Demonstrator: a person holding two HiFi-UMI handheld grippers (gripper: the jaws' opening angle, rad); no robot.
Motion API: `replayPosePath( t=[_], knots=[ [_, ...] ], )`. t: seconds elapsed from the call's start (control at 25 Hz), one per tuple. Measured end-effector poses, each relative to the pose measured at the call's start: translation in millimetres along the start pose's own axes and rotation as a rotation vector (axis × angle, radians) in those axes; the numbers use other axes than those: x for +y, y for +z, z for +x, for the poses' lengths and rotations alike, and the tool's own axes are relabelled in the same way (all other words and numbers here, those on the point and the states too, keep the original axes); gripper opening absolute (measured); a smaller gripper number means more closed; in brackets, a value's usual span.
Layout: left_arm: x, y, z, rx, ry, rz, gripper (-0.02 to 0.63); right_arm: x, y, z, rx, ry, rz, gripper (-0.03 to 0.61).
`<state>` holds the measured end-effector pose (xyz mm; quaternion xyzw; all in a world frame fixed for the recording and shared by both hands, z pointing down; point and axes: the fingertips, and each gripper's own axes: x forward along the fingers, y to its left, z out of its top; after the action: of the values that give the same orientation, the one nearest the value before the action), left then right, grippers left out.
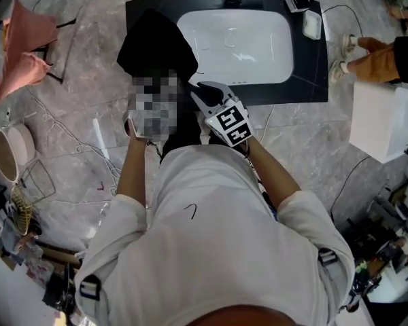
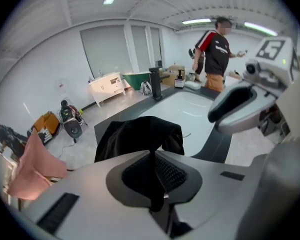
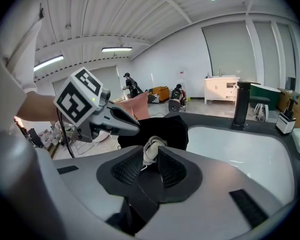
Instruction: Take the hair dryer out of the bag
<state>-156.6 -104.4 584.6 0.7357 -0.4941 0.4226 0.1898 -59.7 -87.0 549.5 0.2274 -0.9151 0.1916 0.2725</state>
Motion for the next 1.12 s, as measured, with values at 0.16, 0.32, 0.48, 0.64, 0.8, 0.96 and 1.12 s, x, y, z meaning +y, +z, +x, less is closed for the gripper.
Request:
replayPosePath(
  t=[0.16, 0.32, 0.48, 0.64, 0.8, 0.96, 1.12],
  knots=[
    [23.1, 11.8, 5.0, -0.036, -0.037, -0.034, 0.04, 0.1, -0.9, 15.5, 0.014, -0.024, 0.033, 0.094],
    [43.3, 20.7, 9.3, -0.066, -0.066, -0.048, 0.04, 0.5, 0.8, 31.9, 0.023, -0.047, 0.055, 0.095],
    [58.9, 26.9, 16.5, -0.083, -0.12, -0.077, 0.04, -0.1, -1.5, 53.9, 0.04, -0.064, 0.095, 0.103],
    [70.2, 32.2, 24.6, -0.083, -0.171, -0.086, 0.04, 0.1, -1.2, 75.2, 0.056, -0.079, 0.127, 0.118],
    [75.2, 34.9, 31.1, -0.086, -0.213, -0.093, 0.04, -2.9, -0.7, 95.6, 0.074, -0.095, 0.159, 0.15],
    [74.5, 36.3, 33.8, -0.093, -0.249, -0.098, 0.04, -9.4, -2.6, 115.2, 0.103, -0.125, 0.189, 0.183],
    [71.9, 37.9, 32.9, -0.104, -0.277, -0.105, 0.04, -17.0, -6.0, 132.6, 0.131, -0.172, 0.214, 0.235]
  ],
)
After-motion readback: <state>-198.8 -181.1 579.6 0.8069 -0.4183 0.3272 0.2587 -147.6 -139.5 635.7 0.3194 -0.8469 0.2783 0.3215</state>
